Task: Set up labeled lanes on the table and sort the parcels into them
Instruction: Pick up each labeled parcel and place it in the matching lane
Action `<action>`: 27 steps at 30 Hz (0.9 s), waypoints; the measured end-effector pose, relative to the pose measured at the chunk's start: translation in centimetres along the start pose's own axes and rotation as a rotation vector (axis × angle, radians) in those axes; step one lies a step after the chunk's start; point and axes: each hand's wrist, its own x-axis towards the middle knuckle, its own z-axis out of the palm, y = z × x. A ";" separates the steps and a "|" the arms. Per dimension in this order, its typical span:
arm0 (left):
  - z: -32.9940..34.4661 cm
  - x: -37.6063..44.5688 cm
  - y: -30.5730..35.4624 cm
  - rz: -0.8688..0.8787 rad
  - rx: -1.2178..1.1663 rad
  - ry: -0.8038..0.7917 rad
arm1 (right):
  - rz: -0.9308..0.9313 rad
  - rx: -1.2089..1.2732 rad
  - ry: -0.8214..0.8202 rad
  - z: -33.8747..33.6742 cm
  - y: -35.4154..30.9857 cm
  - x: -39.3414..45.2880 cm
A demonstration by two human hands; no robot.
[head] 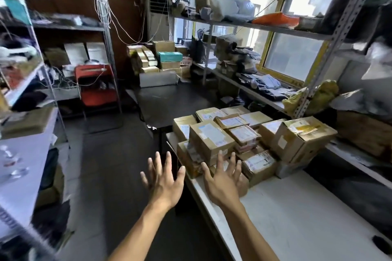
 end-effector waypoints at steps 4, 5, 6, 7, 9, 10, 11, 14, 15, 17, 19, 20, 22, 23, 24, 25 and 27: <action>1.4 4.4 1.0 -0.021 0.014 -0.018 | -0.019 0.021 -0.018 1.0 -0.7 5.2; 1.8 5.6 1.3 -0.029 0.010 -0.032 | -0.022 0.021 -0.021 1.2 -0.8 6.7; 2.2 6.9 1.7 -0.041 0.005 -0.048 | -0.022 0.021 -0.023 1.2 -0.9 8.1; 2.7 8.1 2.3 -0.055 -0.003 -0.065 | -0.018 0.021 -0.022 1.1 -1.0 9.6; 3.7 10.6 3.6 -0.079 -0.030 -0.101 | -0.010 0.044 -0.016 0.6 -1.1 12.4; 4.2 11.9 4.2 -0.095 -0.056 -0.125 | -0.004 0.064 -0.017 0.3 -1.1 13.6; 4.6 13.1 4.8 -0.116 -0.087 -0.146 | 0.000 0.081 -0.017 0.0 -1.0 14.8; 5.9 16.7 6.4 -0.176 -0.222 -0.181 | 0.002 0.099 0.011 -0.8 -0.1 18.3; 6.3 17.8 6.8 -0.204 -0.287 -0.192 | 0.007 0.108 0.020 -1.1 0.3 19.5; 7.1 19.4 7.4 -0.284 -0.424 -0.234 | 0.020 0.142 0.038 -1.4 1.4 22.0; 8.2 20.8 7.2 -0.386 -0.574 -0.322 | 0.057 0.202 0.051 -1.8 2.4 24.3; 8.9 21.5 6.9 -0.448 -0.644 -0.382 | 0.082 0.230 0.046 -2.1 2.8 25.3; 9.5 22.2 6.4 -0.549 -0.771 -0.473 | 0.121 0.256 0.036 -2.2 3.4 27.6; 9.6 22.4 6.4 -0.589 -0.823 -0.496 | 0.134 0.259 0.020 -2.2 3.5 28.8; 9.4 22.5 6.6 -0.624 -0.864 -0.513 | 0.142 0.261 0.004 -2.2 3.6 29.8; 9.5 22.9 6.7 -0.647 -0.902 -0.532 | 0.144 0.274 -0.011 -2.3 3.6 30.8; 9.6 23.6 6.8 -0.688 -0.934 -0.573 | 0.173 0.338 -0.073 -2.2 3.2 32.0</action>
